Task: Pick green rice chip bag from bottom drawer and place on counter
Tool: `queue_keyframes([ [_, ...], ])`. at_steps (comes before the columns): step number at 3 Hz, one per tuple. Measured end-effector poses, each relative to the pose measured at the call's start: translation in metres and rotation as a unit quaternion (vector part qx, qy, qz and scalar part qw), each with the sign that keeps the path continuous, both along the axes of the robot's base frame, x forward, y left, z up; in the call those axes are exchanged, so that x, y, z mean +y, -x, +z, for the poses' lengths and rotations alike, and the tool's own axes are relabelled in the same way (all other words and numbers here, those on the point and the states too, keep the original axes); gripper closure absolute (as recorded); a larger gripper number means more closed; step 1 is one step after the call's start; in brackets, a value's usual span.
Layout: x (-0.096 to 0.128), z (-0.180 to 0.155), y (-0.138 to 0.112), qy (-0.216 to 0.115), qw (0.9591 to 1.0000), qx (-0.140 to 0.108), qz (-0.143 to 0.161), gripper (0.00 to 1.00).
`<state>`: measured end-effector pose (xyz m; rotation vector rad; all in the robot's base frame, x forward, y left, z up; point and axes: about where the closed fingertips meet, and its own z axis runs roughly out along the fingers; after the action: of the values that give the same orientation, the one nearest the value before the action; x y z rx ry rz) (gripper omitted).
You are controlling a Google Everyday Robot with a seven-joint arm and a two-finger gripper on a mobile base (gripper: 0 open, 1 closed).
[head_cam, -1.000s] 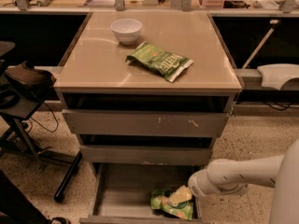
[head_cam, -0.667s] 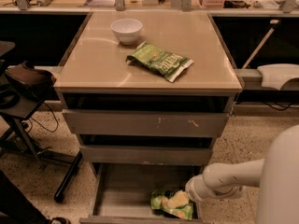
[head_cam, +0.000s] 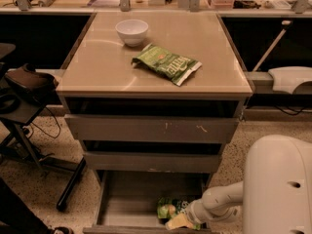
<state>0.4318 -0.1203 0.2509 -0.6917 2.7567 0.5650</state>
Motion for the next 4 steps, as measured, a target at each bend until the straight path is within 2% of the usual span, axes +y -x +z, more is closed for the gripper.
queue_keyframes([
  [1, 0.002, -0.011, 0.008, -0.001, 1.0, 0.009, -0.001, 0.0],
  [2, 0.005, -0.019, 0.006, -0.017, 0.9998, 0.011, -0.001, 0.0],
  [3, 0.016, -0.034, -0.005, -0.053, 0.9985, -0.014, -0.007, 0.0],
  [4, 0.023, -0.043, -0.013, -0.084, 0.9947, -0.049, -0.034, 0.0],
])
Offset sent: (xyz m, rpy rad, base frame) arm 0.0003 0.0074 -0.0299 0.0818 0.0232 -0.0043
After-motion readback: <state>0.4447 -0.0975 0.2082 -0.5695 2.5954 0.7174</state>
